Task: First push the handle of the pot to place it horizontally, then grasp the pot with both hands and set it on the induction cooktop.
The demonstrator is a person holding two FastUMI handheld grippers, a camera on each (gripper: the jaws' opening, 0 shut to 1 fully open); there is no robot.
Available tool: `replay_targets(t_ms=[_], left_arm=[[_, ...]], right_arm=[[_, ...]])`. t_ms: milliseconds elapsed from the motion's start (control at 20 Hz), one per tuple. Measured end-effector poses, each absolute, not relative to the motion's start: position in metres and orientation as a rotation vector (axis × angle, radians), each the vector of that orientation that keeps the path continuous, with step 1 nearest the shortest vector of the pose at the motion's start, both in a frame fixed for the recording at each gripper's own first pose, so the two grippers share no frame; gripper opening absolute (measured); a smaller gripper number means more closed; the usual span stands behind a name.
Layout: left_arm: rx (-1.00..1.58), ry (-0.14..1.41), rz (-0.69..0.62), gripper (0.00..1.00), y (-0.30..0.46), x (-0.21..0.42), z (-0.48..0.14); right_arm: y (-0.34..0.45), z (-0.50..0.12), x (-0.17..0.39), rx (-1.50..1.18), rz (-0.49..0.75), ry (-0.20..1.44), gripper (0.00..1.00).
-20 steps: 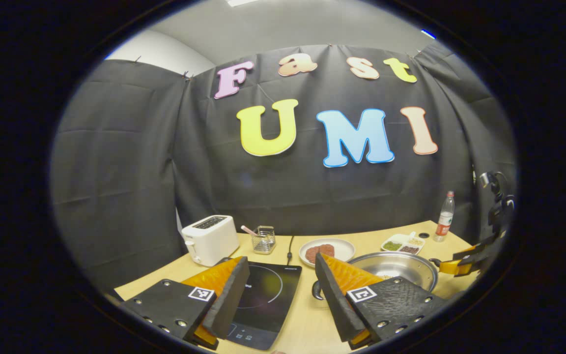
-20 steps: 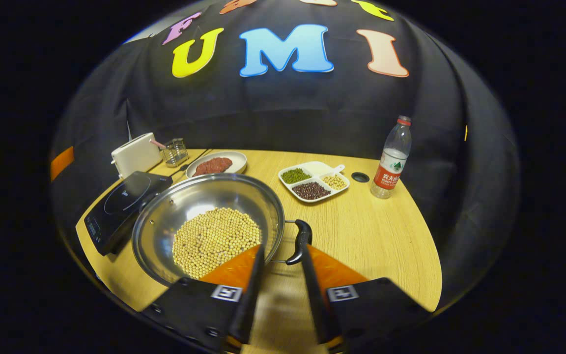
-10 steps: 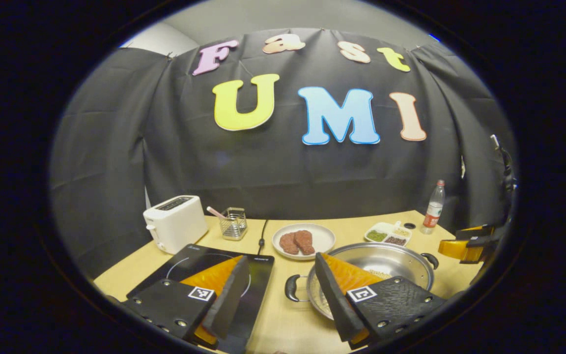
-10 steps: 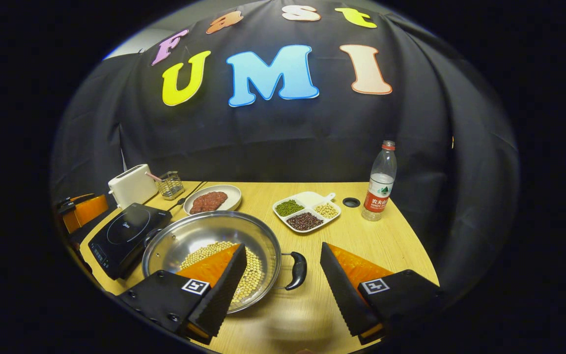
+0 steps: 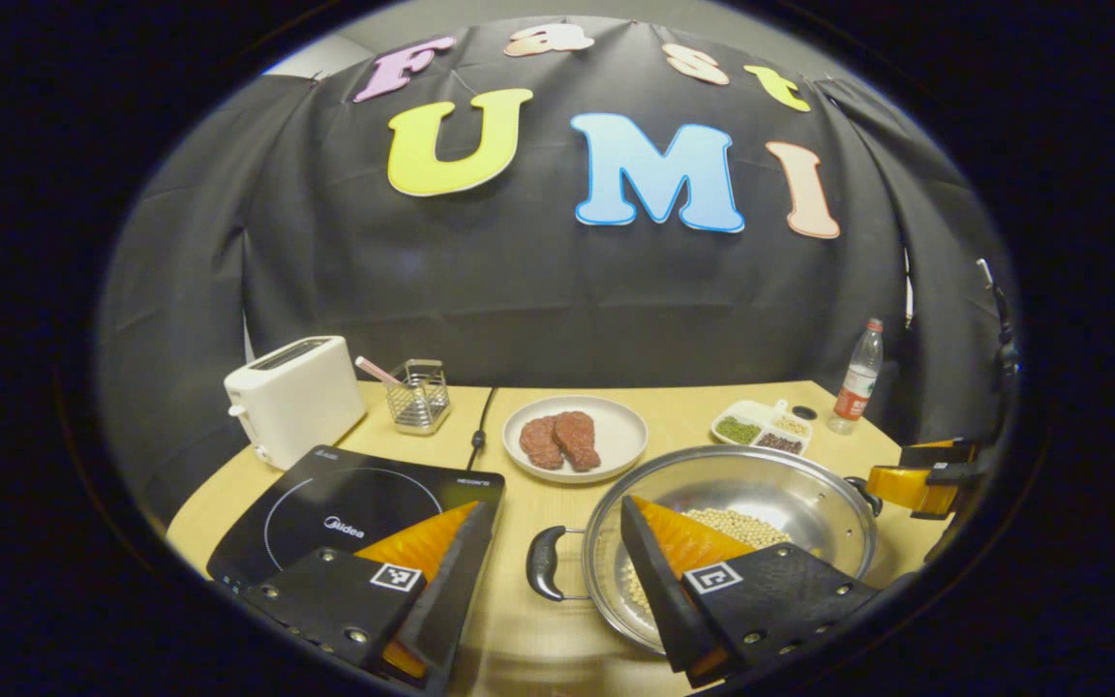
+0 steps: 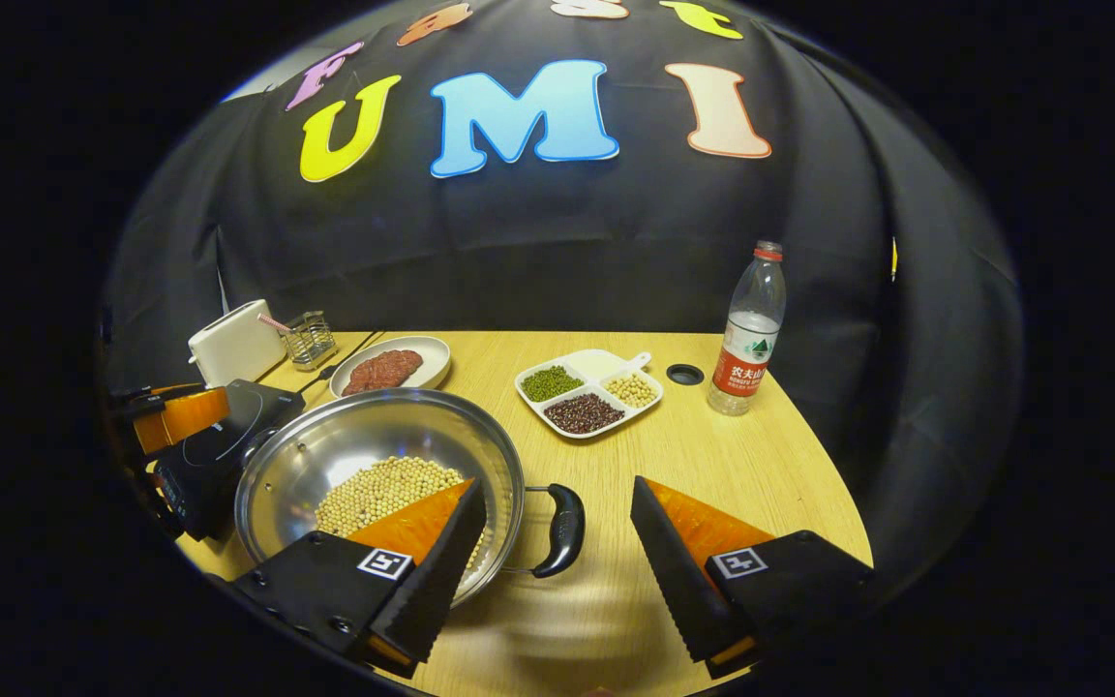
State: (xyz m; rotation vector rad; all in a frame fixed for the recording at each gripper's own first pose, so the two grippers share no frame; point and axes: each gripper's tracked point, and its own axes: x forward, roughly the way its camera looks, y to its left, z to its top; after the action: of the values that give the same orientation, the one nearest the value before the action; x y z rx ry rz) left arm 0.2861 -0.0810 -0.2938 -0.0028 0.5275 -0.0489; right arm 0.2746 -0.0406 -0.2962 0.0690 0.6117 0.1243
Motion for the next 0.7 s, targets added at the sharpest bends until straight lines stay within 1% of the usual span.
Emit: replay_targets(t_ms=[50,100,150,200,250,300,350,400,450,600,650,700], left_arm=[[-0.010,0.549,-0.055,0.80,-0.083,0.288,-0.303],[-0.016,0.566,-0.056,0.83,-0.083,0.290,-0.310],[-0.018,0.579,-0.056,0.80,-0.084,0.291,-0.317],[-0.020,0.593,-0.060,0.80,-0.084,0.292,-0.322],[-0.022,0.607,-0.067,0.83,-0.086,0.293,-0.329],[-0.022,0.624,-0.073,0.80,-0.087,0.294,-0.335],[-0.021,0.642,-0.081,0.83,-0.088,0.294,-0.342],[-0.018,0.660,-0.085,0.80,-0.089,0.294,-0.347],[-0.018,0.676,-0.089,0.83,-0.090,0.294,-0.354],[-0.030,0.714,-0.088,0.83,-0.091,0.293,-0.368],[-0.031,0.727,-0.087,0.83,-0.090,0.294,-0.375],[-0.033,0.739,-0.087,0.80,-0.090,0.294,-0.379]], right_arm=[[-0.038,-0.299,0.276,0.072,0.129,0.615,0.96],[-0.036,-0.302,0.276,0.074,0.134,0.622,0.96],[-0.035,-0.304,0.276,0.071,0.141,0.627,0.96],[-0.035,-0.307,0.277,0.068,0.144,0.632,0.96],[-0.033,-0.310,0.277,0.067,0.146,0.638,0.96],[-0.032,-0.313,0.278,0.070,0.149,0.645,0.96],[-0.031,-0.316,0.279,0.073,0.149,0.654,0.96],[-0.031,-0.319,0.280,0.079,0.147,0.661,0.96],[-0.031,-0.322,0.281,0.084,0.146,0.670,0.96],[-0.030,-0.332,0.283,0.093,0.142,0.702,0.96],[-0.030,-0.335,0.282,0.095,0.142,0.713,0.96],[-0.029,-0.338,0.283,0.099,0.144,0.723,0.93]])
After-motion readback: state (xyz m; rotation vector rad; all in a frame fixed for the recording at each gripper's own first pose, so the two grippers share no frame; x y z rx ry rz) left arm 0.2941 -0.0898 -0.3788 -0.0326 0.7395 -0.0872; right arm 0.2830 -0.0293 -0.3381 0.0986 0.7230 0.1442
